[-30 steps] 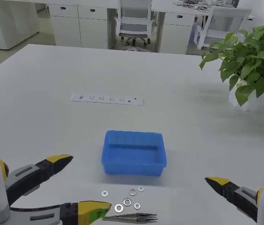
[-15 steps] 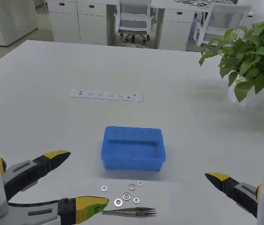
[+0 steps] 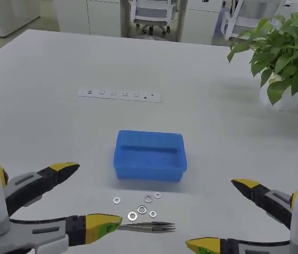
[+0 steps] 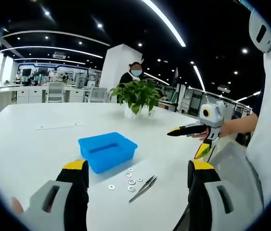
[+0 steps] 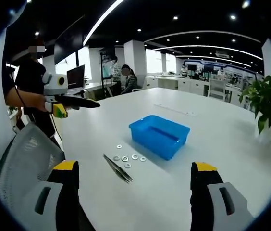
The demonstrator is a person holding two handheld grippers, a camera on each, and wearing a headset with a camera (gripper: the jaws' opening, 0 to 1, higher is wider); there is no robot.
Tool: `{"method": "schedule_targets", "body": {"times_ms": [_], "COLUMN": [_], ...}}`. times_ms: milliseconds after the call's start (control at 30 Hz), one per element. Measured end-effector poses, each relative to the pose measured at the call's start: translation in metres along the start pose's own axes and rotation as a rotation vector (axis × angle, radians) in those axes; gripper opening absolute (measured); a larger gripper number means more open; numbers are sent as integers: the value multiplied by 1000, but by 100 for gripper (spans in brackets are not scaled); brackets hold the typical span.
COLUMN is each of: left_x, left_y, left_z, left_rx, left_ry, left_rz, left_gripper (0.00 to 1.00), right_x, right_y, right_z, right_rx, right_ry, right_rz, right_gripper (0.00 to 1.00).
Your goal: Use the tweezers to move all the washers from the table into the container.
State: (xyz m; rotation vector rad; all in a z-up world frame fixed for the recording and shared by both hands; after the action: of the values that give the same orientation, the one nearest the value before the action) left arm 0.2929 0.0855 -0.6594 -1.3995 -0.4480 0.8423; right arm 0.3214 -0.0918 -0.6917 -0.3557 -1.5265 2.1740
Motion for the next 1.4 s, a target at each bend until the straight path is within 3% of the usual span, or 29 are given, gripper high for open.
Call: {"method": "schedule_targets", "body": {"times_ms": [733, 1000, 1067, 1100, 1133, 1200, 1300, 1400], "left_x": [14, 22, 27, 30, 31, 30, 29, 24], "left_y": [26, 62, 69, 69, 70, 75, 79, 88], "left_z": [-12, -18, -21, -23, -25, -29, -34, -38], "left_rx": [74, 246, 273, 270, 272, 283, 285, 324], "left_ry": [12, 19, 12, 12, 9, 17, 35, 74], "left_rz": [-17, -108, -166, -238, -264, -227, -223, -215], "left_gripper": [87, 79, 71, 66, 63, 64, 62, 61], "right_x": [-9, -5, 0, 3, 6, 17, 28, 35], "right_y": [10, 20, 25, 29, 30, 35, 42, 49], "right_z": [-23, -42, -48, -52, -55, -63, -71, -79], "right_rx": [64, 119, 144, 157, 159, 170, 204, 228], "right_ry": [-30, -73, -101, -109, -120, -166, -210, -247], "right_rz": [36, 68, 89, 94, 95, 92, 128, 152], "right_gripper": [95, 84, 80, 78, 76, 75, 72, 65]}}
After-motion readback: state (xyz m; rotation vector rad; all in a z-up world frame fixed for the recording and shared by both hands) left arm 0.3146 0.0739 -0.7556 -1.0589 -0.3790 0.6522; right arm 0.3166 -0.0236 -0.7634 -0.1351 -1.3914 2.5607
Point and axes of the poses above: the centre of the closed fingertips' face, and the gripper's own axes: z roughly backward along the fingers, x roughly to its left, y roughly out of its underside, the point moved 1 cm from there along z, roughly backward along the fingers, and after that the axes turned 4 degrees about -x, right-handed, at the moved point
